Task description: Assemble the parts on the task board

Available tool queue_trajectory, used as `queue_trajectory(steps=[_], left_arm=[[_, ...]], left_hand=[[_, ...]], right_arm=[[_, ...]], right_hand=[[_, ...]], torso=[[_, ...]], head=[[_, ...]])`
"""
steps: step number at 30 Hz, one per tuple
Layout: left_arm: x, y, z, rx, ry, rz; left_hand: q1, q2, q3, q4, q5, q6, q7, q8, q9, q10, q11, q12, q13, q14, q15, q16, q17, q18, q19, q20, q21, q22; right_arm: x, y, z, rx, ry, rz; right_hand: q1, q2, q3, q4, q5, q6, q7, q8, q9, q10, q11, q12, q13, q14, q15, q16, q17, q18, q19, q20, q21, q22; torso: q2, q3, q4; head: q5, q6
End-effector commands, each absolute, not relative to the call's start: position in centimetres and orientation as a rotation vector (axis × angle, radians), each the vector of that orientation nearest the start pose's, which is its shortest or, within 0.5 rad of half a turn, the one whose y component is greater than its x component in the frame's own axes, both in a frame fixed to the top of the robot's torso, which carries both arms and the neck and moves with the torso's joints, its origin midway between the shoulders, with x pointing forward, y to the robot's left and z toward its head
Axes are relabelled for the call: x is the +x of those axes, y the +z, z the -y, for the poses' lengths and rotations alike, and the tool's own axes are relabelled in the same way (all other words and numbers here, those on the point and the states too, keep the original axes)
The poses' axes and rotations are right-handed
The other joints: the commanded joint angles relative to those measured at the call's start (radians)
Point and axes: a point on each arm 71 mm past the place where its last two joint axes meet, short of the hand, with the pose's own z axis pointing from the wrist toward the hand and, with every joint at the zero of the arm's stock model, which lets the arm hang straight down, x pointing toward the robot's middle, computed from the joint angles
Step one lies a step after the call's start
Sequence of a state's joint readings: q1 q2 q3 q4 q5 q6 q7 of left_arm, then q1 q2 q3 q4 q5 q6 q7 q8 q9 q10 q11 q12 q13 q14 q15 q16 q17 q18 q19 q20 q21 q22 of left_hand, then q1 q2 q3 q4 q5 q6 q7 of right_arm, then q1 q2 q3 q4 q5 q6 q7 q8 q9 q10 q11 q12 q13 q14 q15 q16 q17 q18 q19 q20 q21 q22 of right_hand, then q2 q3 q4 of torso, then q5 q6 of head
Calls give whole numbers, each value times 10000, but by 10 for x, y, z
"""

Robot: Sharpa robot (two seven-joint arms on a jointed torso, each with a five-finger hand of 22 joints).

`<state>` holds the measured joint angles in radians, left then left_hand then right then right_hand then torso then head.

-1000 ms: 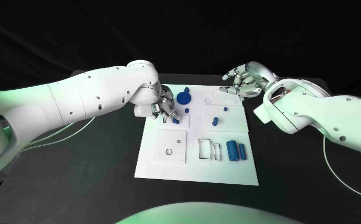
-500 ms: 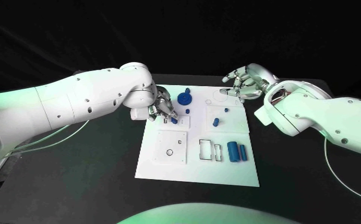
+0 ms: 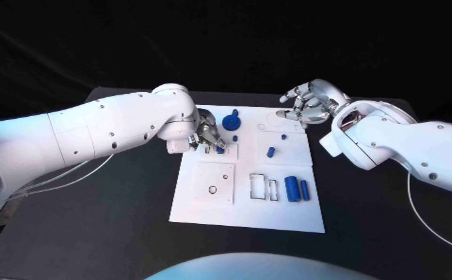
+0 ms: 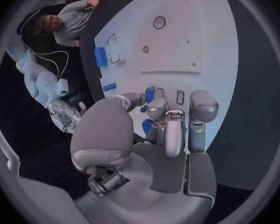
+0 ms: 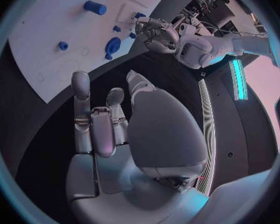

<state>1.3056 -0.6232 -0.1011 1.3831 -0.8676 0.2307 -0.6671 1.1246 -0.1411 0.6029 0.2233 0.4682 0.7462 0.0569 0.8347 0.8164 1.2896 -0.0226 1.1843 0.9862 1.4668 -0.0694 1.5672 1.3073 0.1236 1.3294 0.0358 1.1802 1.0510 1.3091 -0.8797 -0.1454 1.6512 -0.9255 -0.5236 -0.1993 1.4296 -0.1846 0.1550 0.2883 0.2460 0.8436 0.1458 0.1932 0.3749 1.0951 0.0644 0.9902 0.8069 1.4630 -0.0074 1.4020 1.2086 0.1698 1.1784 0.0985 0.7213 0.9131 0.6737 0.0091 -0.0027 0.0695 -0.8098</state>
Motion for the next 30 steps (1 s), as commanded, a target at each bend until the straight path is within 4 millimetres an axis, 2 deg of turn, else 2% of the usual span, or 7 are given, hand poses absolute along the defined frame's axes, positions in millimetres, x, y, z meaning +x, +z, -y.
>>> queue_trajectory(steps=[1, 17, 23, 30], left_arm=[[500, -214, -148, -1624, -3581, -24409], [499, -219, -149, -1060, -2940, -24364], [499, -219, -150, -1150, -2938, -24273], [498, -219, -150, -1224, -3033, -24177]], left_hand=[[-99, 6, 2191, -2233, 77, 81, -6, 36, -5, 60, 5, 35, 16, 1040, -99, 36, 2635, -98, 52, -44, 36, 16], [-271, -40, 2244, -2336, 513, 191, -49, 109, 5, 94, -20, 27, 12, 1040, -127, 36, 2635, -101, 53, -72, 56, 75], [-372, -57, 2305, -2414, 840, 267, -79, 187, 28, 142, -46, 49, 53, 1040, -151, 36, 2635, -102, 57, -93, 75, 121], [-411, -73, 2328, -2450, 967, 302, -94, 221, 37, 195, -60, 94, 117, 1040, -163, 36, 2635, -106, 67, -105, 97, 158]], right_arm=[[472, -167, 200, 4084, 8007, -17014], [472, -167, 200, 4088, 8001, -17023], [472, -168, 200, 4088, 8005, -17025], [472, -168, 200, 4090, 8007, -17034]], right_hand=[[-60, -1, 43, 27, 42, -46, 6, 36, -11, -7, -25, 12, -10, 1, -32, -60, 1, 60, -61, -28, -69, -14], [-60, -1, 43, 27, 42, -46, 6, 36, -11, -7, -25, 12, -10, 1, -32, -60, 1, 60, -61, -28, -69, -14], [-60, -1, 43, 27, 42, -46, 6, 36, -11, -7, -25, 12, -10, 1, -32, -60, 1, 60, -61, -28, -69, -14], [-100, 7, 41, 26, 48, -55, 8, 42, -11, 7, -23, 27, -9, 0, -30, -63, 2, 56, -51, -26, -64, -6]], torso=[[0, 4, -8], [11, 11, -9], [9, 9, -17], [11, 11, -14]], head=[[5, -6], [35, -26], [40, -36], [33, -58]])
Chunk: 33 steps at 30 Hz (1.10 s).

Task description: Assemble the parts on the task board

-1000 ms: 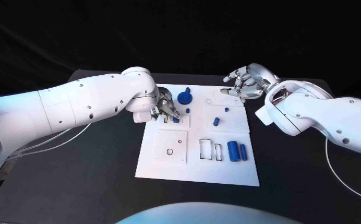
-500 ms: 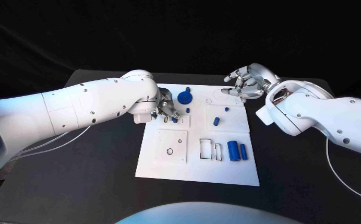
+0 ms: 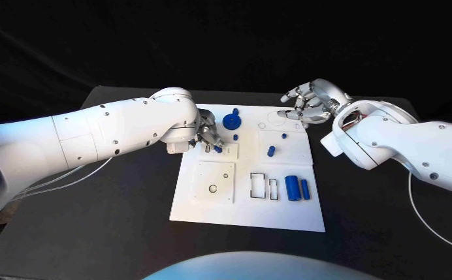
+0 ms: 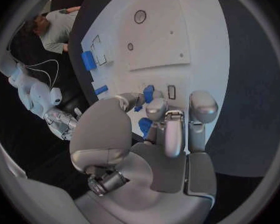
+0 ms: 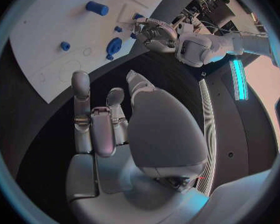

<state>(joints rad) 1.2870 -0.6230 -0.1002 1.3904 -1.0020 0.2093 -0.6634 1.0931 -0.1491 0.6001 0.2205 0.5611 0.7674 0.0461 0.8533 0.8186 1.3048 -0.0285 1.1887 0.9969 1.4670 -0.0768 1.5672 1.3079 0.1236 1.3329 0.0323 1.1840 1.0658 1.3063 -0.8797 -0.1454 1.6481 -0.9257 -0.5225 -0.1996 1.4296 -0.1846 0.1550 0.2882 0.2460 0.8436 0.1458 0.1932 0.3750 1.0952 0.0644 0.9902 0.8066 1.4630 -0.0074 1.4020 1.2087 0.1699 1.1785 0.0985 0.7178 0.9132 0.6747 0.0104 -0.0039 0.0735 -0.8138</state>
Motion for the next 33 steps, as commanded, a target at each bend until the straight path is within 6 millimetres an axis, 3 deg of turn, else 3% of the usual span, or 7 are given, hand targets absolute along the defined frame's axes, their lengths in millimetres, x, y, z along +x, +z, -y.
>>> queue_trajectory(steps=[1, 33], left_arm=[[497, -219, -150, -1215, -3040, -24180], [492, -223, -144, -500, -2856, -24367]], left_hand=[[-96, 7, 2356, -2422, 39, 89, 14, 35, 15, 43, -1, 50, 10, 1037, -89, 36, 2629, -107, 32, -69, 59, 10], [-231, -31, 2362, -2446, 223, 191, -31, 120, 32, 17, -31, -78, -165, 1037, -114, 36, 2629, -104, 19, -91, 54, 30]], right_arm=[[472, -168, 200, 4091, 8006, -17036], [472, -172, 201, 4149, 7996, -17158]], right_hand=[[-100, 7, 41, 26, 48, -56, 8, 43, -11, 7, -23, 27, -6, 0, -30, -63, 0, 55, -51, -25, -29, -7], [-169, 19, 32, 33, 51, -60, 9, 55, -10, 19, -21, 38, -16, -1, -28, -69, -5, 58, -51, -23, -54, -22]], torso=[[3, -1, -2], [1, -2, -4]], head=[[-18, -32], [-1, -65]])
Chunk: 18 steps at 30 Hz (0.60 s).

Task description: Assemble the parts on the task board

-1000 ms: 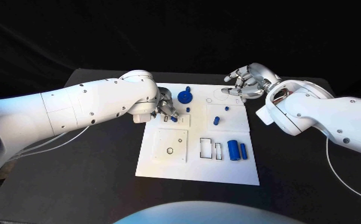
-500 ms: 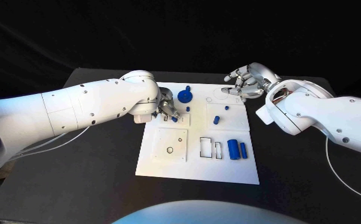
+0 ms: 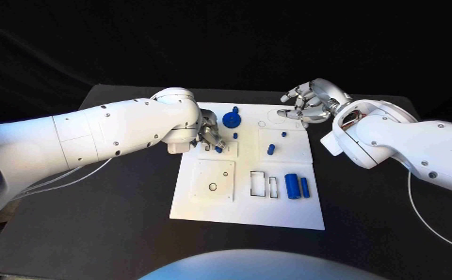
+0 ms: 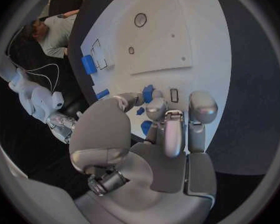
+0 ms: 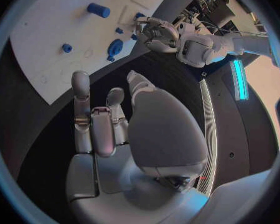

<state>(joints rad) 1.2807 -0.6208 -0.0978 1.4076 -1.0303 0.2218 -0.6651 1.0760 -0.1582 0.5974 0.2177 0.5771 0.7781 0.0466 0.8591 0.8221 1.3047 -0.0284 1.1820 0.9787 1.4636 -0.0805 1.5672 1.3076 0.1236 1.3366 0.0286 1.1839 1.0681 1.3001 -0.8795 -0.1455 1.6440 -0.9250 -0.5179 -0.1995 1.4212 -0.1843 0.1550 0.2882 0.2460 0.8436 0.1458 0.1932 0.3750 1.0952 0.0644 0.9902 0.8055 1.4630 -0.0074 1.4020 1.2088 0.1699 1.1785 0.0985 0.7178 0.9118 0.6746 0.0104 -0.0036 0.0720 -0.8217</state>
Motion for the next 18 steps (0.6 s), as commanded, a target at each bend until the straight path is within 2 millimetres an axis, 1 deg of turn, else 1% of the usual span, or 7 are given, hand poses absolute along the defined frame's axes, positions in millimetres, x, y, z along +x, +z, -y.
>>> queue_trajectory(steps=[1, 4, 6, 9, 13, 18], left_arm=[[492, -223, -144, -546, -2881, -24302], [492, -222, -145, -745, -3036, -24043], [492, -219, -147, -962, -3263, -23765], [490, -216, -149, -1252, -3591, -23380], [488, -211, -153, -1632, -4046, -22819], [485, -207, -157, -1915, -4509, -22174]], left_hand=[[-59, 64, 2400, -2427, 80, 91, -39, 68, -1, 27, -36, -7, 24, 1072, -80, 36, 2632, -106, -12, -57, 65, 23], [-54, 71, 2430, -2452, 110, 109, -48, 83, 1, 51, -47, 7, 48, 1072, -89, 36, 2632, -109, -4, -64, 79, 44], [-53, 63, 2453, -2475, 124, 129, -55, 97, 3, 78, -57, 26, 75, 1072, -97, 36, 2632, -109, 1, -71, 87, 57], [-55, 52, 2476, -2494, 129, 147, -62, 109, 4, 95, -65, 33, 85, 1072, -104, 36, 2632, -108, 0, -77, 88, 58], [-80, 1, 2609, -2547, 21, 207, -83, 133, -9, 124, -92, -1, 45, 1072, -131, 36, 2632, -110, 9, -104, 109, 95], [-108, -49, 2732, -2567, -99, 255, -98, 138, -31, 184, -115, 12, 75, 1072, -150, 36, 2632, -115, 17, -124, 133, 136]], right_arm=[[472, -172, 201, 4149, 7997, -17157], [472, -172, 201, 4157, 7996, -17150], [472, -172, 202, 4167, 7989, -17144], [471, -172, 202, 4176, 7984, -17136], [471, -172, 203, 4191, 7972, -17122], [471, -172, 204, 4209, 7954, -17107]], right_hand=[[-85, 15, 32, 33, 51, -60, 9, 55, -10, 19, -21, 38, -5, -2, -28, -69, -6, 57, -51, -23, -55, -7], [-108, 27, 33, 33, 57, -61, 9, 61, -10, 11, -21, 29, -27, -5, -27, -75, -16, 60, -54, -22, -71, -18], [-108, 27, 33, 33, 57, -61, 9, 61, -10, 11, -21, 29, -27, -5, -27, -75, -16, 60, -54, -22, -71, -18], [-108, 27, 33, 33, 57, -61, 9, 61, -10, 11, -21, 29, -27, -5, -27, -75, -16, 60, -54, -22, -71, -18], [-108, 27, 33, 33, 57, -61, 9, 61, -10, 11, -21, 29, -27, -5, -27, -75, -16, 60, -54, -22, -71, -18], [-126, 34, 35, 30, 63, -60, 8, 67, -8, 11, -22, 31, -34, -5, -27, -76, -15, 61, -55, -22, -82, -24]], torso=[[0, -2, -9], [-5, 4, -15], [-3, 8, -10], [-3, 9, 1], [-3, 13, 3], [-2, 7, -2]], head=[[16, 16], [19, 26], [-1, 42], [-20, 31], [-31, 26], [-41, 20]])
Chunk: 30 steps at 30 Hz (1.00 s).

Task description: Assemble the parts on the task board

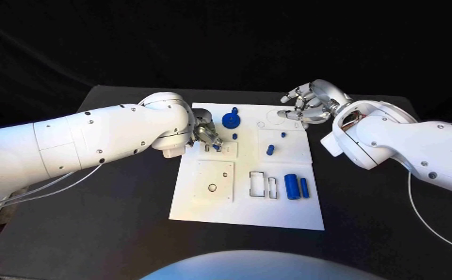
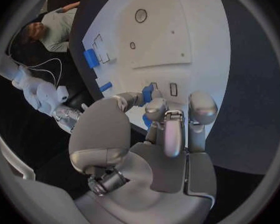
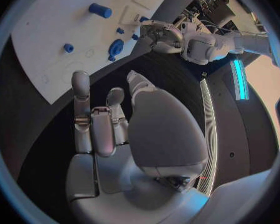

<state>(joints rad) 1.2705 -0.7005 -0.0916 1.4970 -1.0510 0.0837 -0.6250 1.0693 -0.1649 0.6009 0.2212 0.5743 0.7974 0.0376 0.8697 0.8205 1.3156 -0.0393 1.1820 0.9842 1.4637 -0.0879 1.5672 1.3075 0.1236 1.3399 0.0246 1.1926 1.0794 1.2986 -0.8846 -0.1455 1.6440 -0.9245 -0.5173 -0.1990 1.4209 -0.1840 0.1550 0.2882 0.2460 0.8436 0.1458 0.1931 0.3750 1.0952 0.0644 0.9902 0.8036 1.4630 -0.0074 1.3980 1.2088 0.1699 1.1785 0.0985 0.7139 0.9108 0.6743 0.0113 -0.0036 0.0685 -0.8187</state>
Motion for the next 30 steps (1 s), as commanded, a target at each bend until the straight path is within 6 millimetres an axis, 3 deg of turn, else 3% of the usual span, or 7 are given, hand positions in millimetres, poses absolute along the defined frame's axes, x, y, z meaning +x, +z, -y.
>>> queue_trajectory(steps=[1, 30], left_arm=[[484, -206, -157, -1965, -4598, -22067], [481, -226, -161, -1180, -4191, -22163]], left_hand=[[-41, 18, 2697, -2602, -70, 62, -8, 31, -15, 75, -6, 13, 20, 1071, -76, 36, 2633, -115, -15, -84, 46, 23], [-72, -45, 2793, -2597, -225, 107, -26, 20, -48, 137, -22, 17, 31, 1071, -93, 36, 2633, -121, -7, -103, 68, 68]], right_arm=[[471, -172, 205, 4212, 7950, -17105], [471, -173, 206, 4251, 7922, -17135]], right_hand=[[-124, 31, 35, 30, 64, -61, 8, 67, -8, 11, -22, 31, -15, -5, -27, -36, -16, 61, -55, -21, -43, -15], [-167, 55, 40, 32, 78, -61, 8, 79, -7, 27, -22, 51, -7, -3, -27, -36, -11, 62, -49, -21, -53, -19]], torso=[[-2, -4, -2], [5, -1, -3]], head=[[-9, -16], [-8, -147]])
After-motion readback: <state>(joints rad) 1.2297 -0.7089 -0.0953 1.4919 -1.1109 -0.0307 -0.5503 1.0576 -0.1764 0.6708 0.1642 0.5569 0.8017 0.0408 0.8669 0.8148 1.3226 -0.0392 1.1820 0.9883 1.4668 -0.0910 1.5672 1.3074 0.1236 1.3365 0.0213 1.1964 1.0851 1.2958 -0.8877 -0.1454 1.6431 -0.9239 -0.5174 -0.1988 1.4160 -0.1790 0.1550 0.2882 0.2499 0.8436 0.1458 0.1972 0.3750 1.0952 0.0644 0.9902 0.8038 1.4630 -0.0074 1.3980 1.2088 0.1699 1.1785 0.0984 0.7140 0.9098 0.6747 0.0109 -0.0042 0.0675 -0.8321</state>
